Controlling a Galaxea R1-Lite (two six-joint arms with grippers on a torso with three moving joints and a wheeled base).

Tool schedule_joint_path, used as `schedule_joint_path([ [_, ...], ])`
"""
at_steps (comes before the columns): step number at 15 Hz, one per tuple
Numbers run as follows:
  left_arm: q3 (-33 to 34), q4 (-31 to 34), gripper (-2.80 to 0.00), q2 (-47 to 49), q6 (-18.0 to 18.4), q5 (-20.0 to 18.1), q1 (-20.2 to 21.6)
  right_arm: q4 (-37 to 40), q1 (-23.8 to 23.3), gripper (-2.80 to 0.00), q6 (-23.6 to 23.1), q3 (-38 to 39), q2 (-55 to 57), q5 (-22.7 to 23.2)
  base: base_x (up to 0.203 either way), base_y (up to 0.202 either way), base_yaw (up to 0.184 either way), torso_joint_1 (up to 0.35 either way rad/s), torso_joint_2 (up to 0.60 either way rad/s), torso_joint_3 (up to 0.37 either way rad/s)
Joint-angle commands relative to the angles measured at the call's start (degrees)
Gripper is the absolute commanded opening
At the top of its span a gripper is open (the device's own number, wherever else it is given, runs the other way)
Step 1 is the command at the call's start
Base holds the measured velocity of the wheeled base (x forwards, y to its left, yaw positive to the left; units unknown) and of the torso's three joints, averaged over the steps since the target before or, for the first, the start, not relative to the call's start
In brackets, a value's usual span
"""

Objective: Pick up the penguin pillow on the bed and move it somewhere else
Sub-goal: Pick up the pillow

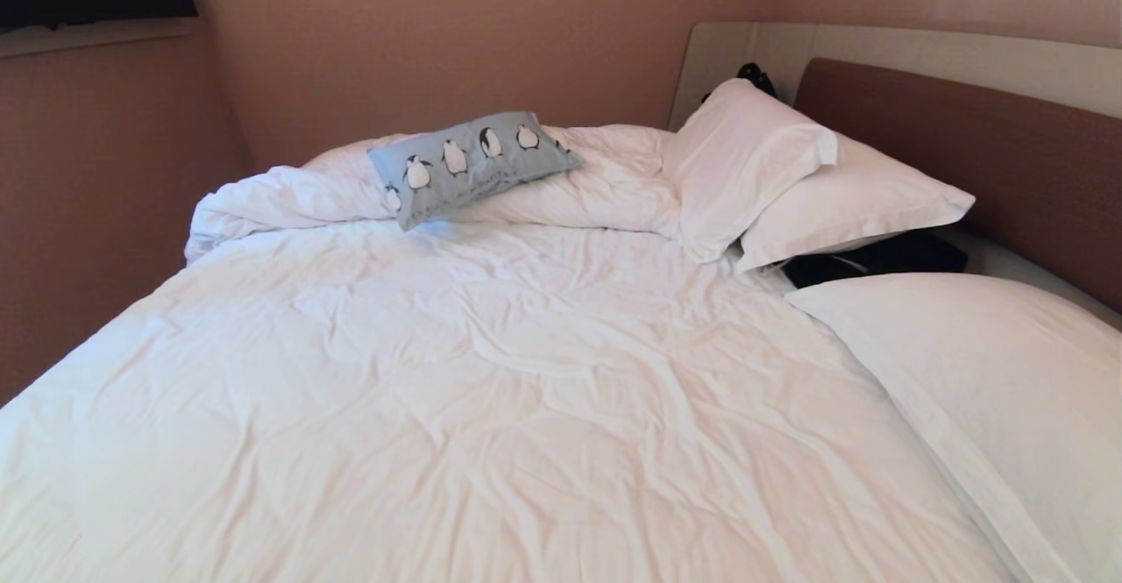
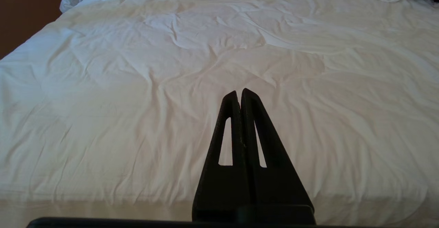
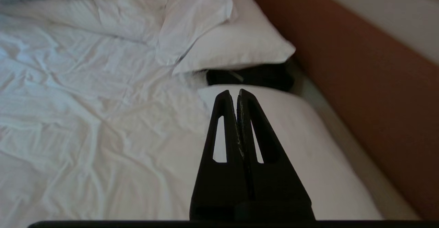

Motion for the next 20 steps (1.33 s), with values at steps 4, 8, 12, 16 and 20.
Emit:
schedule_joint_path([
  [4,0.02,0.00,-2.80,-0.02,0.04,0.03,0.01,-0.43,-0.04,-2.80,-5.95,4.63,-12.80,6.94,0.000,0.000,0.000,0.000,0.00,0.000],
  [8,0.02,0.00,-2.80,0.06,-0.03,0.03,0.01,10.13,-0.31,-2.80,-6.43,8.25,-24.06,5.11,0.000,0.000,0.000,0.000,0.00,0.000],
  [12,0.11,0.00,-2.80,-0.02,0.04,0.03,0.01,16.67,-0.44,-2.80,-7.24,9.95,-30.02,4.15,0.000,0.000,0.000,0.000,0.00,0.000],
  [16,0.02,0.00,-2.80,-0.02,0.04,0.03,0.01,17.03,-0.43,-2.80,-6.22,10.72,-30.23,-3.31,0.000,0.000,0.000,0.000,0.00,0.000],
  [20,0.08,0.00,-2.80,-0.02,0.04,0.03,0.01,16.67,-0.26,-2.80,-4.82,12.27,-30.28,-7.78,0.000,0.000,0.000,0.033,-0.16,-0.123],
])
